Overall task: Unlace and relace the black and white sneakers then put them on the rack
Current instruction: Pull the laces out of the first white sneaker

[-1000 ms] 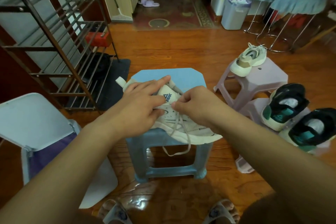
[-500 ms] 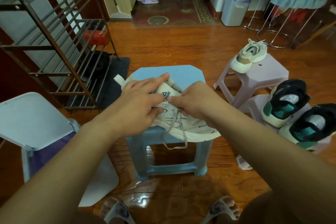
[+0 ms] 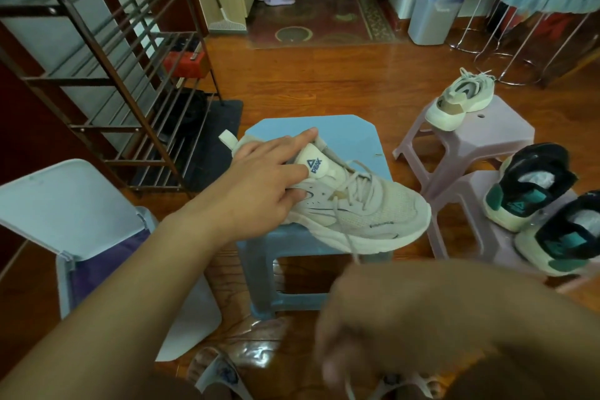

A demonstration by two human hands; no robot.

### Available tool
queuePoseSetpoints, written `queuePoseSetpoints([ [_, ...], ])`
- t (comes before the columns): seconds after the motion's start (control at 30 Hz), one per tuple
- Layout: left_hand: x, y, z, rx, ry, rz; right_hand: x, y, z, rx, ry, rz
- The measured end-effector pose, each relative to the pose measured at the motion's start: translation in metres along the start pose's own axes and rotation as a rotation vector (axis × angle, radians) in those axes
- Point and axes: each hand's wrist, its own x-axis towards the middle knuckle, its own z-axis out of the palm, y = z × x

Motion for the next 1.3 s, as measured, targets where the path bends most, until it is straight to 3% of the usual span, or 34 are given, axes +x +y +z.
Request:
queuePoseSetpoints([
  [0.03,0.0,0.0,-0.001,0.0,-0.006,0.001,-0.022,0.045,-0.059,-0.16,-0.23,-0.179],
  [0.07,-0.001,0.0,-0.001,0.0,-0.009,0.006,-0.024,0.042,-0.077,-0.258,-0.376,-0.394],
  [0.13,-0.003,-0.001,-0.001,-0.01,-0.002,0.019,-0.007,0.07,-0.116,-0.338,-0.266,-0.445],
  [0.2,-0.004,-0.002,0.0,-0.026,0.007,0.031,0.019,0.079,-0.107,-0.312,-0.091,-0.466],
  [0.3,-0.004,-0.005,-0.001,-0.041,0.018,0.071,0.03,0.084,-0.095,-0.225,-0.118,-0.615],
  [0.43,-0.006,-0.009,-0.004,-0.061,0.002,0.104,0.035,0.088,-0.096,-0.296,-0.115,-0.744],
  [0.5,-0.005,-0.011,-0.008,-0.071,-0.002,0.106,0.052,0.1,-0.103,-0.205,-0.004,-0.607],
  [0.6,-0.006,-0.014,-0.012,-0.074,0.0,0.106,0.071,0.13,-0.123,-0.095,0.026,-0.037],
  [0.63,-0.007,-0.013,-0.01,-0.077,-0.004,0.117,0.071,0.137,-0.126,-0.133,0.026,0.009],
  [0.7,-0.007,-0.01,-0.007,-0.089,-0.007,0.137,0.058,0.129,-0.126,-0.12,0.075,-0.164],
  [0.77,-0.007,-0.011,-0.006,-0.09,0.006,0.134,0.036,0.103,-0.118,-0.058,-0.037,-0.481],
  [0.83,-0.005,-0.012,-0.004,-0.074,0.01,0.128,0.024,0.09,-0.099,-0.19,-0.14,-0.711],
  [0.9,-0.004,-0.013,-0.003,-0.059,0.009,0.135,0.024,0.092,-0.084,-0.3,-0.107,-0.84],
  [0.97,-0.004,-0.013,-0.002,-0.064,0.011,0.14,0.026,0.094,-0.084,-0.257,-0.063,-0.861],
  [1.07,-0.005,-0.014,-0.002,-0.062,0.018,0.144,0.028,0.093,-0.086,-0.164,-0.134,-0.789],
  [1.3,-0.005,-0.012,-0.003,-0.077,0.018,0.142,0.021,0.083,-0.091,-0.348,-0.203,-0.789],
])
